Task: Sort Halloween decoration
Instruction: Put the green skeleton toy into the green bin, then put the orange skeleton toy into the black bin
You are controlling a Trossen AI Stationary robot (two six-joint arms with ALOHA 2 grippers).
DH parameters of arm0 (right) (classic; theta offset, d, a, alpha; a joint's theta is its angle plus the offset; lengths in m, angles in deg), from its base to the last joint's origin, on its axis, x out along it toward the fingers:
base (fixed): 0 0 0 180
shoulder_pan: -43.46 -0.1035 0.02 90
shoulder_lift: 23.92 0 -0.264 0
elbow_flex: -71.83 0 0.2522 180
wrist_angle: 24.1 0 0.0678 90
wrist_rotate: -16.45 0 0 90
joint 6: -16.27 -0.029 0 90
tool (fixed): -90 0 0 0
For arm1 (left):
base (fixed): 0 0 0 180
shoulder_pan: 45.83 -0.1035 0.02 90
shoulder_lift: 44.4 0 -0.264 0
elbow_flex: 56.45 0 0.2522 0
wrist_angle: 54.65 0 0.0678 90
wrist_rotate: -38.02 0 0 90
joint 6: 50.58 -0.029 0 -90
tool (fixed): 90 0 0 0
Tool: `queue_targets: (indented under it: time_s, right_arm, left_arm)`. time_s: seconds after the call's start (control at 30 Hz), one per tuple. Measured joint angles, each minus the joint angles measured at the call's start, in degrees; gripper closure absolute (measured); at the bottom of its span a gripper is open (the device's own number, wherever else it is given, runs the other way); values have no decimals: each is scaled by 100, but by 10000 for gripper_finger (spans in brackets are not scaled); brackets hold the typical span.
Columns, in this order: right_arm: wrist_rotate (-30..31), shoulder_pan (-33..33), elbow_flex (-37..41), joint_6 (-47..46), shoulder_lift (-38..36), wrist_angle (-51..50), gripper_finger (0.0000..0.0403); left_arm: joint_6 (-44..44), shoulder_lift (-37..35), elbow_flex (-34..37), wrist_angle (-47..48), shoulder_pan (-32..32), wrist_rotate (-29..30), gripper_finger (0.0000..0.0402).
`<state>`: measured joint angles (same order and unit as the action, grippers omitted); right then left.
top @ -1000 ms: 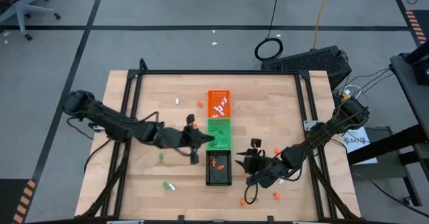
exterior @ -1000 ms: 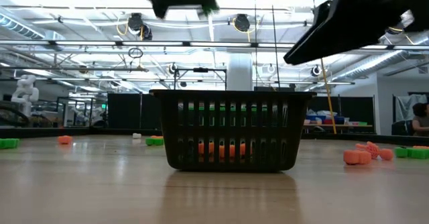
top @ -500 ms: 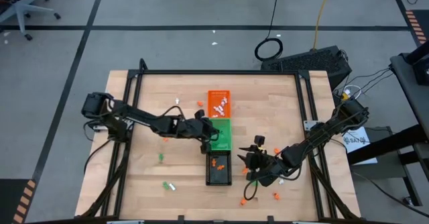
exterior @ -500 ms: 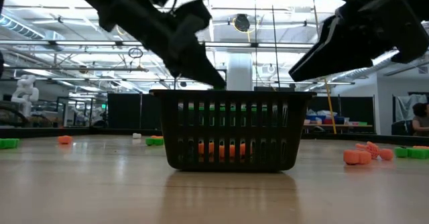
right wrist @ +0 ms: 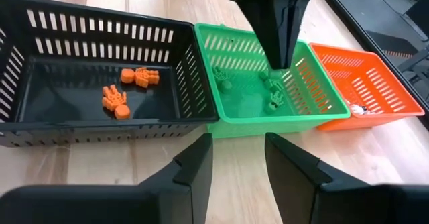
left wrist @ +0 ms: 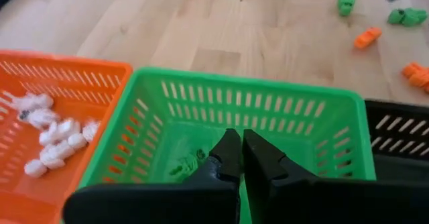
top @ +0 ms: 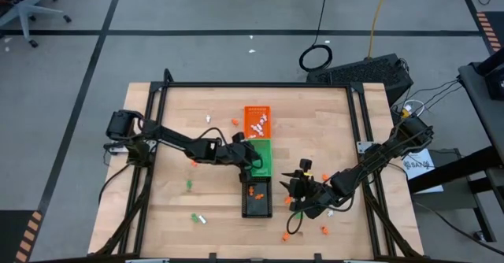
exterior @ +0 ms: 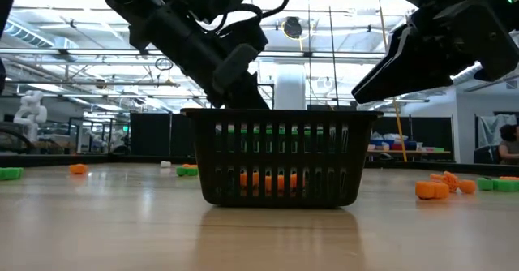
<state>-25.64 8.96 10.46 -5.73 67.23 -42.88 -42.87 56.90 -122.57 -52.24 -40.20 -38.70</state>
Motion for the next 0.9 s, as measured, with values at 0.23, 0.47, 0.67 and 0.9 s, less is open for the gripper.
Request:
queue_targets:
  time_s: [0.23,0.47,0.67,0.9]
  right_arm:
    - [-18,-7,0,-177,0,2,282]
    - [-184,-9,0,-242,2,-67,282]
    - [-182,-9,0,-242,2,-198,282]
    - [-171,-9,0,-286,2,-308,282]
  left_arm:
    - [59,98,-1,10,-46,-227,330]
    - [-49,-205,12,270,-42,-256,307]
    - [-268,-1180,-2,1144,-35,147,307]
    - [-929,-1786,0,2827,-334,855,307]
